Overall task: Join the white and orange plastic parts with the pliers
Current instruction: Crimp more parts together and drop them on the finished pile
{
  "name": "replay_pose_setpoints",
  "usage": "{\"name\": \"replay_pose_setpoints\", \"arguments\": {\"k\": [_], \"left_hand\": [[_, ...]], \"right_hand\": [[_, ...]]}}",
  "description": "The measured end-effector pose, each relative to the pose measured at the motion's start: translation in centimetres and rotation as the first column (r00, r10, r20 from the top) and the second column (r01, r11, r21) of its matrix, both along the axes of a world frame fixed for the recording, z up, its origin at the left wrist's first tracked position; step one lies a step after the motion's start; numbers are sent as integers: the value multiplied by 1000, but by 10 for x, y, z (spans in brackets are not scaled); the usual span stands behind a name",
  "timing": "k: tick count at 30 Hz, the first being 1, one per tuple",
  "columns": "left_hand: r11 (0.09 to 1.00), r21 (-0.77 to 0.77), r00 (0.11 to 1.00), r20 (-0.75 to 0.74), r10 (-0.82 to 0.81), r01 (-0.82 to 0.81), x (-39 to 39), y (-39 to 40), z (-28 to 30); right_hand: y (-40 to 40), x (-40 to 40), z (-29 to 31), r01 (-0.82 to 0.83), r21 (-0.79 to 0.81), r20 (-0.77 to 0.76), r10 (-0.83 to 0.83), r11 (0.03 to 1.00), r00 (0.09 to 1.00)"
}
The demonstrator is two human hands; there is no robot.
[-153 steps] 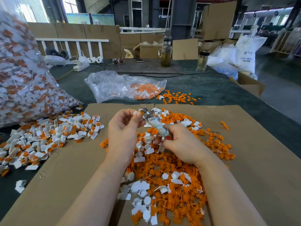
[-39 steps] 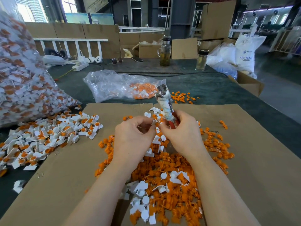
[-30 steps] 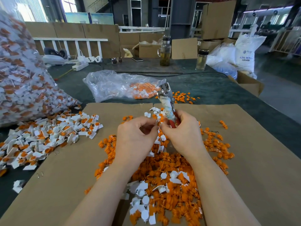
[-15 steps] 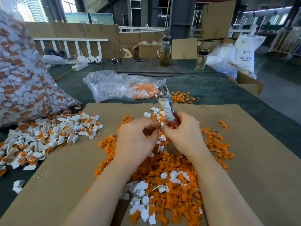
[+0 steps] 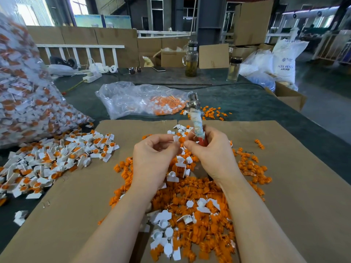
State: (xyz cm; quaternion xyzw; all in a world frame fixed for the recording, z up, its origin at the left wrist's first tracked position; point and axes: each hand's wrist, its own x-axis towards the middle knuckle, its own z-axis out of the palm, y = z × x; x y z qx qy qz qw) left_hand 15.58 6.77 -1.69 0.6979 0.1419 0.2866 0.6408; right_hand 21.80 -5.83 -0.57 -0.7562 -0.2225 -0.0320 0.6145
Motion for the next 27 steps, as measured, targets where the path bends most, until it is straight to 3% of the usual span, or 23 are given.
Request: {"name": "replay_pose_setpoints", "arguments": {"k": [22, 27], "left_hand": [[997, 58, 998, 42, 55, -58, -1, -2, 1], [992, -126, 998, 53, 21, -15, 0, -2, 3]], "right_hand": [[4, -1, -3, 13, 22, 3, -13, 1000, 1000], [-2, 0, 0, -40, -71, 13, 41, 997, 999]]}}
